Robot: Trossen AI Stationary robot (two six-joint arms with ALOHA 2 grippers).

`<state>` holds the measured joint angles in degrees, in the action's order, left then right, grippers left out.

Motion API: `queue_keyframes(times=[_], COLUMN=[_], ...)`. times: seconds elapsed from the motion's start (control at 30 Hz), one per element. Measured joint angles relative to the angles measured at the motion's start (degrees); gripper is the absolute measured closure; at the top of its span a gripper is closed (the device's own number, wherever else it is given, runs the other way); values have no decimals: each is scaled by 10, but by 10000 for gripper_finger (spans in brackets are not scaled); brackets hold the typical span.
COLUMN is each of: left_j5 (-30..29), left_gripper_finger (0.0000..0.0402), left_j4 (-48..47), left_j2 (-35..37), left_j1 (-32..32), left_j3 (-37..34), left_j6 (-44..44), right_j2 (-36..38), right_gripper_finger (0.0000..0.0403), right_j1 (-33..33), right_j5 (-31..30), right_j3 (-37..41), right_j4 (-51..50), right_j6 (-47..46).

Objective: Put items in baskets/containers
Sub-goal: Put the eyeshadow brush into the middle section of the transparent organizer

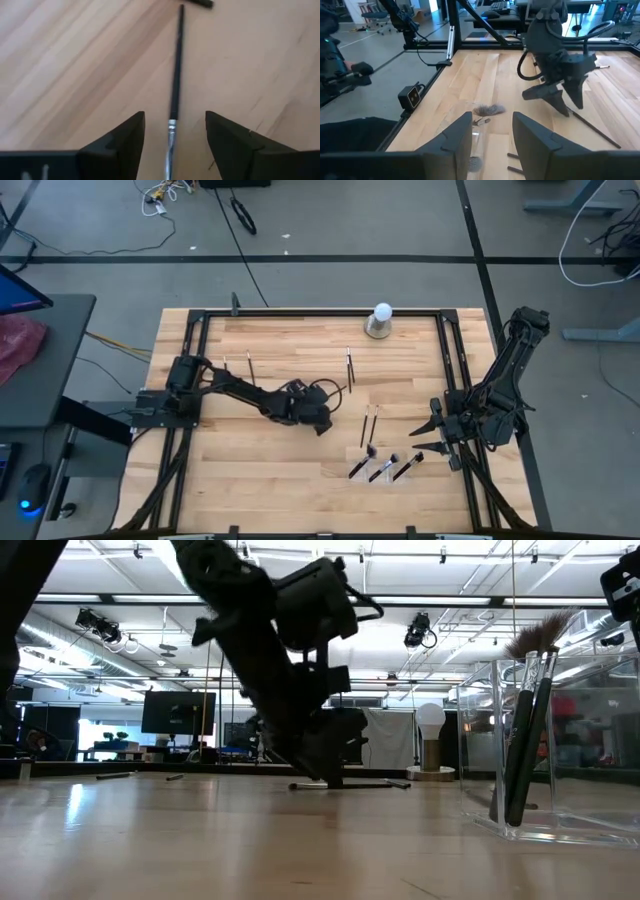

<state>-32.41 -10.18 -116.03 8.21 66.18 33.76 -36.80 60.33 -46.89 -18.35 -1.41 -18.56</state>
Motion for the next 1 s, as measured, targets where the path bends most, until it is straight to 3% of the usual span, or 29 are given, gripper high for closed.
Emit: queue_keyframes(times=[0.23, 0.47, 0.73, 1.0], left_j5=[10, 64, 101, 111], left_gripper_finger=[212, 261, 381, 390], left_j4=[174, 191, 204, 226], left_j2=[2, 6, 7, 14], left_j1=[-24, -33, -29, -28], left_j3=[-78, -119, -136, -141], left_j6=[-76, -117, -111, -107], right_j2=[0, 0, 0, 0], right_gripper_finger=[261, 261, 261, 261], right_j1=[0, 0, 0, 0], right_j5=[0, 0, 0, 13], right_j3=[0, 0, 0, 0], right_j4=[0, 0, 0, 1], right_j6=[4, 4, 4, 7])
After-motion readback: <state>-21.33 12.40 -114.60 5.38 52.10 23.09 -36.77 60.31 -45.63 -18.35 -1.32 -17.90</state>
